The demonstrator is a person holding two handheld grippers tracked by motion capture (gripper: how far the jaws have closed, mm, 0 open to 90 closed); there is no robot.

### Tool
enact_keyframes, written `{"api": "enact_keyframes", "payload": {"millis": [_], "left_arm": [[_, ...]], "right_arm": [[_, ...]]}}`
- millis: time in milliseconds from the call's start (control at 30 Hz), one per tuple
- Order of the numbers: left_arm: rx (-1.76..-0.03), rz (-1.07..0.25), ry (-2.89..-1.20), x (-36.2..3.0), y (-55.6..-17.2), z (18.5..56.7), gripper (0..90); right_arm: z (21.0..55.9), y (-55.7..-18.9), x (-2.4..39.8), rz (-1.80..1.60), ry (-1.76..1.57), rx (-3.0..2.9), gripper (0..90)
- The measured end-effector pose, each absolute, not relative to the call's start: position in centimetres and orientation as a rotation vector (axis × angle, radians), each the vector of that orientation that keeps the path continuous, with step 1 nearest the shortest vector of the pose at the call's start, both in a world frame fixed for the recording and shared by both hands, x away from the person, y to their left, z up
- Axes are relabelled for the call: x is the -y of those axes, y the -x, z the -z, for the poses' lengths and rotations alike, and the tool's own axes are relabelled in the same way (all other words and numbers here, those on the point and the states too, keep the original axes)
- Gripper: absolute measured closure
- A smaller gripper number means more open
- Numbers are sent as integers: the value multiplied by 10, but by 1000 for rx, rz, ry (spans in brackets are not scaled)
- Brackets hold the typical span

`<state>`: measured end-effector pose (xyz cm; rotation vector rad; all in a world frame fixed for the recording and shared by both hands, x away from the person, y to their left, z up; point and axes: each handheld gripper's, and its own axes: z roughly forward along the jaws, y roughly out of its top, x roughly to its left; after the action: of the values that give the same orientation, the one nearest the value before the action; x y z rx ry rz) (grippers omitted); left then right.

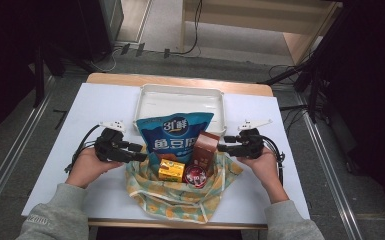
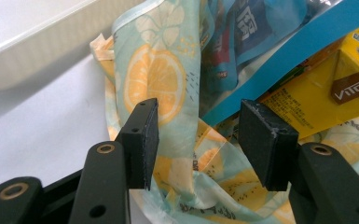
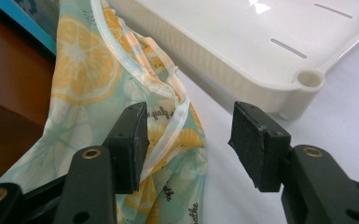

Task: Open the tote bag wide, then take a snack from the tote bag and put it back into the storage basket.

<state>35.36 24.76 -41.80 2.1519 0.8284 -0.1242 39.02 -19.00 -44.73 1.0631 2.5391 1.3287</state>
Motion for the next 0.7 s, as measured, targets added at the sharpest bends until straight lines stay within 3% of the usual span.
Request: {"api": "enact_keyframes", "payload": {"millis": [700], "left_arm": [[-813,127,-2151,-253,-341,396,465]], "right_arm": [[449,-393,188,-1309,-1076,-2549,442]]}}
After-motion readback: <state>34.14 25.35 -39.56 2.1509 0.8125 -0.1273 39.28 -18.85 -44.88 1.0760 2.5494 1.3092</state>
